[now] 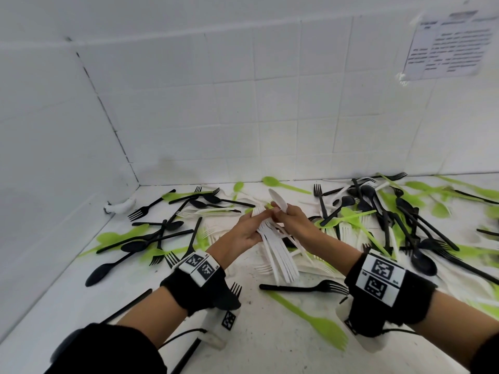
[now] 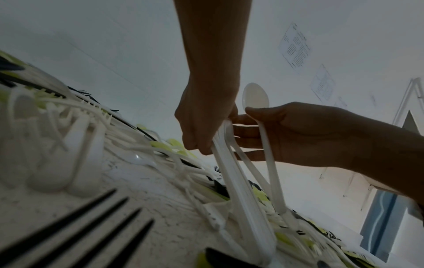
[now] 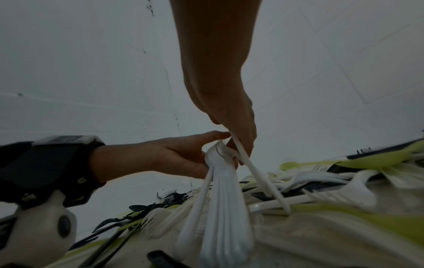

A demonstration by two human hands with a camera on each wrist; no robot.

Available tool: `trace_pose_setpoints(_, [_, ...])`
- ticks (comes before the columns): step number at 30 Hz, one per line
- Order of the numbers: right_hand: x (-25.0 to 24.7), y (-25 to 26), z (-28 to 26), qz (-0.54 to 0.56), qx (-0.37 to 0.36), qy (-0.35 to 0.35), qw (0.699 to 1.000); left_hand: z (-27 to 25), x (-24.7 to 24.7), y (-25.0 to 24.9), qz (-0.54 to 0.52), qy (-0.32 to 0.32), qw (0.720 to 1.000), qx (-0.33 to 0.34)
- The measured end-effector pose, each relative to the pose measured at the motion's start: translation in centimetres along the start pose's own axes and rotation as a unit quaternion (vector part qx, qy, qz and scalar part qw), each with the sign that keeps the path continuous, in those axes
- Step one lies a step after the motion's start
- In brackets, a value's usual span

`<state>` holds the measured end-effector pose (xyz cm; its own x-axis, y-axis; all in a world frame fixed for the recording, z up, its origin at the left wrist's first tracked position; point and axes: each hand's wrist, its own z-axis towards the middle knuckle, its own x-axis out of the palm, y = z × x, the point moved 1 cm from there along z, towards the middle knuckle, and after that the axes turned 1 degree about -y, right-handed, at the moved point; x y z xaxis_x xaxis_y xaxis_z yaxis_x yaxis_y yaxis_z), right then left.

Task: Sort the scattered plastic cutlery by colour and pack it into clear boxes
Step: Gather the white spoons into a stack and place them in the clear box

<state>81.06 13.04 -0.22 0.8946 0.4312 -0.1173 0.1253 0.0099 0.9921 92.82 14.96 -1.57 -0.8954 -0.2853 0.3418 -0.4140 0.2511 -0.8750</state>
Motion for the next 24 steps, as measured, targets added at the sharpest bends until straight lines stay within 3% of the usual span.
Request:
trace_pose_setpoints(5, [-1.1,0.1,0.4,-0.01,-0.015,-0.096,0.995,0.2,0.0,-0.6,-0.018,-0.03,0.999,0.005])
trace_pose_setpoints(15, [-3.2,-0.7,1.1,0.019,0.097,-0.082,0.992,0.0,-0.6,-0.4,-0.017,-0.011,1.0,0.015])
trace_pose_setpoints(20, [-2.8,-0.7,0.3,-0.022,0.022,-0.075,0.997,-0.1,-0.5,-0.4,-0.017,-0.016,1.0,0.012])
trace_pose_setpoints(24, [-2.4,-0.6,-0.5,-0.211,-0.053,-0.044,0.975,-0.4,-0.2,-0.6,-0.017,-0.005,1.0,0.018])
